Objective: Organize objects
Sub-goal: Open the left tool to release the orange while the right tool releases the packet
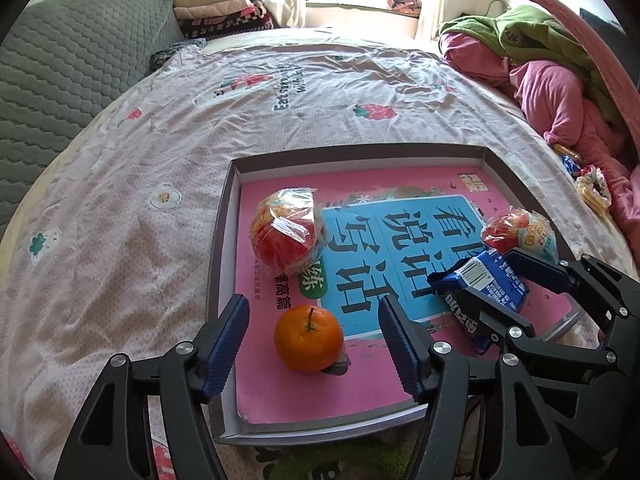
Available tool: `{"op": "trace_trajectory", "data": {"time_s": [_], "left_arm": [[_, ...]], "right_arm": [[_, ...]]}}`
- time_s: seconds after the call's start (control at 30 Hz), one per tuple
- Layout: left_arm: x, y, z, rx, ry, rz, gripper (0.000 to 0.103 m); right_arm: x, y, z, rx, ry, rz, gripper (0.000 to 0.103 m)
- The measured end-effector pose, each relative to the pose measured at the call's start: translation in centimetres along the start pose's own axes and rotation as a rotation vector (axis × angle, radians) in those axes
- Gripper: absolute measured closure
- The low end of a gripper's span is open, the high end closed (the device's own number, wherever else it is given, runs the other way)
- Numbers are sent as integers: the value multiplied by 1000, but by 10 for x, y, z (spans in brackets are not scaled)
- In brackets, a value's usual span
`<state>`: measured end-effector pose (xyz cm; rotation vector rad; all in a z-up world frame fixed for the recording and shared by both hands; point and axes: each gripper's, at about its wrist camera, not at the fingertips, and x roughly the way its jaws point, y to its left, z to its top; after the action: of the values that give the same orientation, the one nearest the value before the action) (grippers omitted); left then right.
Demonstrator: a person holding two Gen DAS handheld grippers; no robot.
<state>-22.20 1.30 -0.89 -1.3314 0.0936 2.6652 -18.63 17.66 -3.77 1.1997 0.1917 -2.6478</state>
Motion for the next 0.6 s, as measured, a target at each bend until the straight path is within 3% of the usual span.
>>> {"op": "trace_trajectory", "data": {"time_s": [0.6], "left_arm": [[-7, 3, 1, -2, -26, 3, 34]], "right_arm": [[-5, -5, 1, -1, -22, -35, 48]]}}
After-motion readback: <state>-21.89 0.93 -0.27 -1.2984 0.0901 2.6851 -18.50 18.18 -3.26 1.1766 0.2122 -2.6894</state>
